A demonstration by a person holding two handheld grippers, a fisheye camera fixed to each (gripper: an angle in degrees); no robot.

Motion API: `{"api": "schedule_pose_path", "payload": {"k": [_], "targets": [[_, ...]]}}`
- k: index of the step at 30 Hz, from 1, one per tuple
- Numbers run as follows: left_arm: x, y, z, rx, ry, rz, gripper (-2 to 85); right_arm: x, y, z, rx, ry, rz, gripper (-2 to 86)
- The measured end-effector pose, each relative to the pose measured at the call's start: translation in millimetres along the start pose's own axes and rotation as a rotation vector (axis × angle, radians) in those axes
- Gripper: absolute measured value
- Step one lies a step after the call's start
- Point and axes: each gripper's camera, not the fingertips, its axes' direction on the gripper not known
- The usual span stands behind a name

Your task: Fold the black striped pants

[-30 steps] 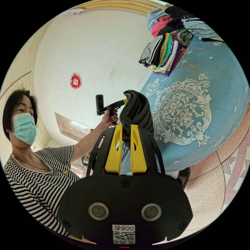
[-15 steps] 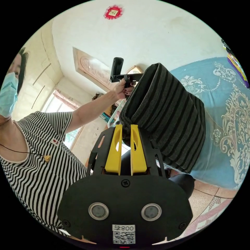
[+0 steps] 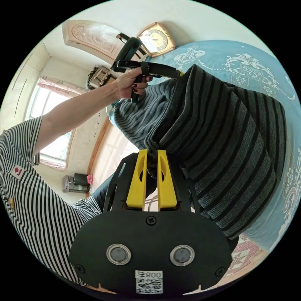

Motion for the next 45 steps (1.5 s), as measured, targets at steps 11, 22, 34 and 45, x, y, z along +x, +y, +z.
{"api": "schedule_pose_path", "payload": {"k": [11, 22, 34, 45], "targets": [[7, 147, -11, 0.139, 0.194, -0.109, 8.3, -44, -72, 20, -0.014, -0.006, -0.095, 7.2], [-6, 244, -23, 0.143, 0.243, -0.209, 2.1, -31, -180, -40, 0.155, 0.301, -0.109, 6.6], [-34, 329, -15, 0.121, 0.258, -0.347, 1.4, -21, -331, 67, -0.213, 0.649, -0.297, 6.2], [-15, 390, -35, 0.217, 0.207, -0.381, 1.6, -62, -408, 67, -0.114, 0.508, -0.388, 1.7]]}}
